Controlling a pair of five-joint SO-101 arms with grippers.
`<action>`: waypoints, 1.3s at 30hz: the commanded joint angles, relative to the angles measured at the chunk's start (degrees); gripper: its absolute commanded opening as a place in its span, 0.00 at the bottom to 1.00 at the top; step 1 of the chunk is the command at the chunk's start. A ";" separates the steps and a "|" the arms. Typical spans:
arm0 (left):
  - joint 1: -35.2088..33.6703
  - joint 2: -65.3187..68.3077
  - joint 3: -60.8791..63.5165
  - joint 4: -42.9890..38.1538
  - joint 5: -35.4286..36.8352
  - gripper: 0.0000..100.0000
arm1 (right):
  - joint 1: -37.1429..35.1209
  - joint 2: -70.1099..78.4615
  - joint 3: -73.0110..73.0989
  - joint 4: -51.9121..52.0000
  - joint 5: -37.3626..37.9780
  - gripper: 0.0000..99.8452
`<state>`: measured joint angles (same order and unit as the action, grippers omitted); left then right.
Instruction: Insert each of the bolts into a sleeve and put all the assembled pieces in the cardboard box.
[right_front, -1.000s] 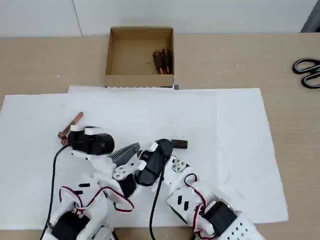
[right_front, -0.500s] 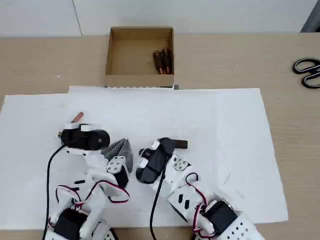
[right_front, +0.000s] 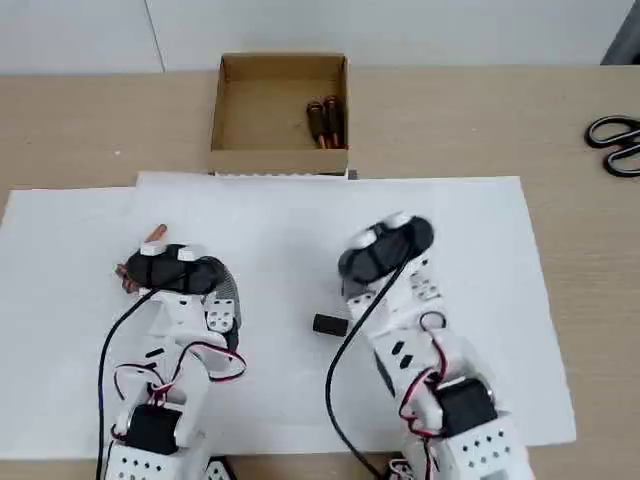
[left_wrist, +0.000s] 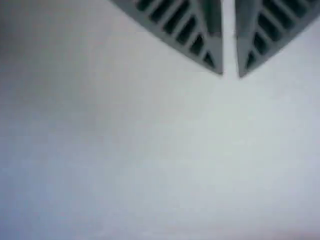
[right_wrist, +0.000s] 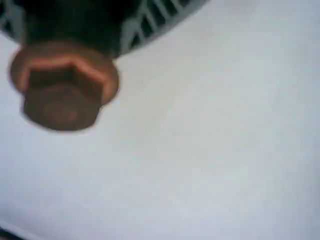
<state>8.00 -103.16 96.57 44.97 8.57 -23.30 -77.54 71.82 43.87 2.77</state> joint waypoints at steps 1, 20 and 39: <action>-0.53 -0.26 -0.22 -0.44 -4.66 0.01 | 2.68 11.38 -13.19 -1.36 -0.62 0.00; -0.44 -0.35 -0.22 6.15 -19.69 0.01 | 2.95 86.64 -84.13 -1.45 5.63 0.00; -0.44 -0.35 -0.22 6.24 -19.69 0.01 | 0.13 145.01 -155.87 -1.01 41.32 0.00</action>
<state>7.74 -103.16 96.57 50.95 -10.95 -21.45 64.53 -72.35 43.78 38.81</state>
